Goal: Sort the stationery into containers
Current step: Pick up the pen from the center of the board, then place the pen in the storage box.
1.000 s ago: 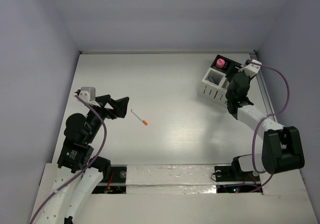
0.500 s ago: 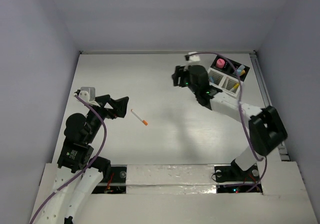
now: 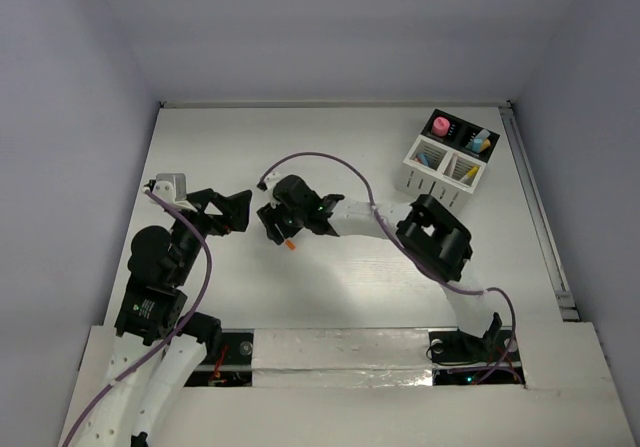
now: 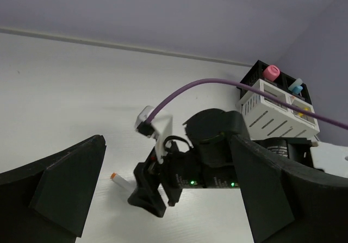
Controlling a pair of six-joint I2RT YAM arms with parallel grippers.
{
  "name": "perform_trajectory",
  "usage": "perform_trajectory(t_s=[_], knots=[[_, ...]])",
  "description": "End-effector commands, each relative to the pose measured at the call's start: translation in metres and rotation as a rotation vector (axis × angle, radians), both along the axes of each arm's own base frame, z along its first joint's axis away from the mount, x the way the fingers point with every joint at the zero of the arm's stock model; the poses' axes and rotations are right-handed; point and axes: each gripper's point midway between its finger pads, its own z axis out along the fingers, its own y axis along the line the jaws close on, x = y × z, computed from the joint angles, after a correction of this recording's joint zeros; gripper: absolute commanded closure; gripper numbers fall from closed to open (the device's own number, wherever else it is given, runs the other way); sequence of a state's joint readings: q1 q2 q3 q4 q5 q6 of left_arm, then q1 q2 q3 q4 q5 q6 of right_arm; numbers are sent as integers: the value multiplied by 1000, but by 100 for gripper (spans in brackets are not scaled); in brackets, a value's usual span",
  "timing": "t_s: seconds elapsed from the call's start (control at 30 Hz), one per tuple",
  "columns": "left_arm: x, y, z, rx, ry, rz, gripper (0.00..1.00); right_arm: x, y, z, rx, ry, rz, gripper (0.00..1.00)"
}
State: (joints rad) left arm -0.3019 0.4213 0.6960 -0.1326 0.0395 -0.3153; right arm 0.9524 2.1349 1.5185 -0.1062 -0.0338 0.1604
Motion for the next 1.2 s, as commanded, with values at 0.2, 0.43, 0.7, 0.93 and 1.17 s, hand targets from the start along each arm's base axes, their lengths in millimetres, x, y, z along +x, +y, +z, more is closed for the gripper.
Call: perform_trajectory(t_s=[0.2, 0.43, 0.7, 0.93, 1.17], knots=[[-5, 5, 28, -19, -80, 16, 1, 10, 11, -43, -196, -84, -25, 43], [-5, 5, 29, -21, -81, 15, 1, 24, -16, -57, -341, -143, -91, 89], [-5, 4, 28, -22, -79, 9, 1, 64, -56, 26, -219, -377, -323, 100], [-5, 0, 28, -21, -79, -10, 1, 124, -203, 154, 90, -510, -743, 100], [-7, 0, 29, -24, -86, -14, 1, 142, -392, 238, 255, -717, -1182, 100]])
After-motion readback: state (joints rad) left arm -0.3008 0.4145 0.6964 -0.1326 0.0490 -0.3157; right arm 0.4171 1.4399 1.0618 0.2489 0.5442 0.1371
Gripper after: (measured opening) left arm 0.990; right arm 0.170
